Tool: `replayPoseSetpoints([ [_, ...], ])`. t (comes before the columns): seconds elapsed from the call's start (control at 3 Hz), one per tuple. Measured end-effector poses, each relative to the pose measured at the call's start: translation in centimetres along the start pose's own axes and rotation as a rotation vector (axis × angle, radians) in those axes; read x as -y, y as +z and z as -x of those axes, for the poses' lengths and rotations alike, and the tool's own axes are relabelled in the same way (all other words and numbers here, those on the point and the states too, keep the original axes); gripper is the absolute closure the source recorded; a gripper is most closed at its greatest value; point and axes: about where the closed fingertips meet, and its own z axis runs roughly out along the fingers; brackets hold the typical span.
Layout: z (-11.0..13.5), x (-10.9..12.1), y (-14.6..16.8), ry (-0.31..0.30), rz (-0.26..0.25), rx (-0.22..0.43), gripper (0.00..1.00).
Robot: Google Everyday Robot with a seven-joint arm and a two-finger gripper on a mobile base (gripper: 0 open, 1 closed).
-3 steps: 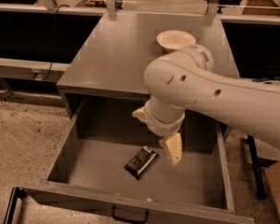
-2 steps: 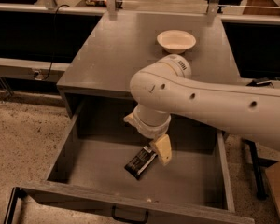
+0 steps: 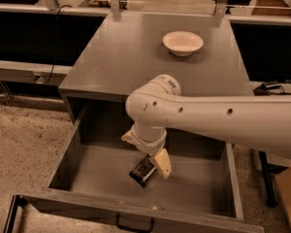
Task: Pick rxbar chocolate from top drawer and place on counter
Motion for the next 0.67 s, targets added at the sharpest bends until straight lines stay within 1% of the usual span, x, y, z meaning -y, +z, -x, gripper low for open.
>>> replayPoseSetpoints([
  [0.33, 0.9, 0.0, 1.9, -0.051, -0.003, 0.031, 0.00],
  [0.67, 1.5, 0.1, 3.5, -0.086, 0.011, 0.046, 0.07],
])
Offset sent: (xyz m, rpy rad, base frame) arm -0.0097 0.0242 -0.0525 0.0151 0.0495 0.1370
